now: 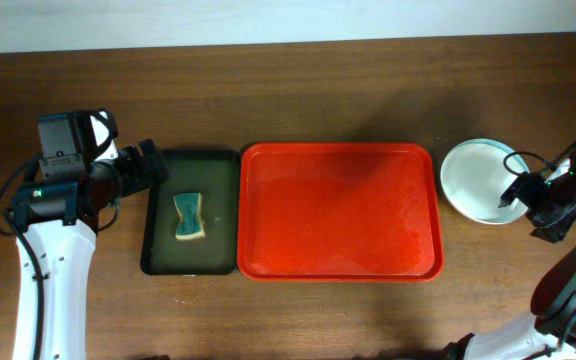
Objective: Clean dirty plates on tray and stack at the side
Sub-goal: 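Release the white plate and raise the right gripper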
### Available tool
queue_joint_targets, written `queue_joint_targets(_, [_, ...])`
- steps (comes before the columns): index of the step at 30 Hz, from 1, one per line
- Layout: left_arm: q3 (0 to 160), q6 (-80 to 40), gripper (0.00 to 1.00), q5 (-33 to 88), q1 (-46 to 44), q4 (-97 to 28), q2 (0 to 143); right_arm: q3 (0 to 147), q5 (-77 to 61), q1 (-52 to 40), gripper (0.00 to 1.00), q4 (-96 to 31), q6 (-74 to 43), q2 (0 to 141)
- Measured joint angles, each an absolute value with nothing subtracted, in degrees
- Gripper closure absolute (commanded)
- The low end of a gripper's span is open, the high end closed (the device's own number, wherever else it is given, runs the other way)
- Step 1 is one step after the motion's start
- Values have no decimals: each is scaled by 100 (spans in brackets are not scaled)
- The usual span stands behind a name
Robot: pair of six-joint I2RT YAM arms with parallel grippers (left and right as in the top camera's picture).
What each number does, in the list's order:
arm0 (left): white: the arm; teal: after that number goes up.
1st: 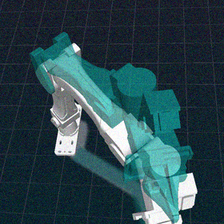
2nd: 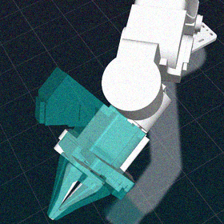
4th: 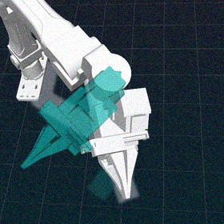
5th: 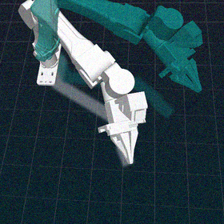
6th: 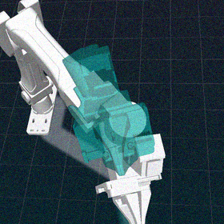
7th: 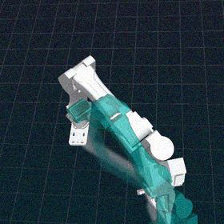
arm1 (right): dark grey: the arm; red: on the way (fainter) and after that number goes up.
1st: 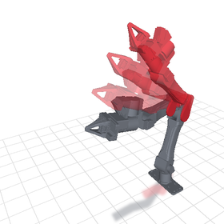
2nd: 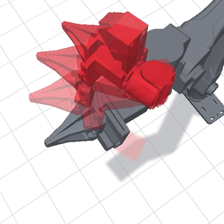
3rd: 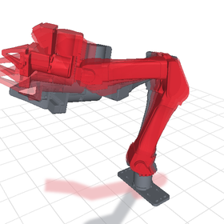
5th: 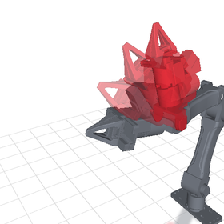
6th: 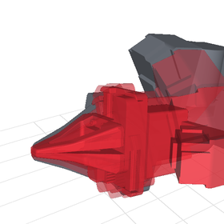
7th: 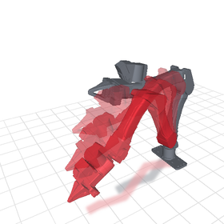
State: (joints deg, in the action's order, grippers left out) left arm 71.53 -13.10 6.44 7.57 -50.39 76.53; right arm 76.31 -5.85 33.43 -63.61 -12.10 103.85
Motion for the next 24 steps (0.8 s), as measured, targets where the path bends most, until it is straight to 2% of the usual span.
queue_joint_targets(1, [7153,-1310,1,644,757,-5039,7653,7636,-580,3227,30,-6410,-1125,10385])
queue_joint_targets(3, [7153,-1310,1,644,757,-5039,7653,7714,-563,2714,50,-6512,-873,10385])
queue_joint_targets(4, [7153,-1310,1,644,757,-5039,7653,7765,-585,2351,84,-6532,-797,10385])
queue_joint_targets(5, [7153,-1310,1,644,757,-5037,7653,7773,-600,2073,96,-6552,-727,10385])
queue_joint_targets(9, [7153,-1310,1,644,757,-5039,7653,7780,-548,1326,96,-7054,-685,10385])
queue_joint_targets(22, [7153,-1310,1,644,757,-5041,7653,7054,-233,1297,96,-6062,-921,10374])
queue_joint_targets(24, [7153,-1310,1,644,757,-5039,7653,6925,-211,1297,91,-5811,-928,10374])
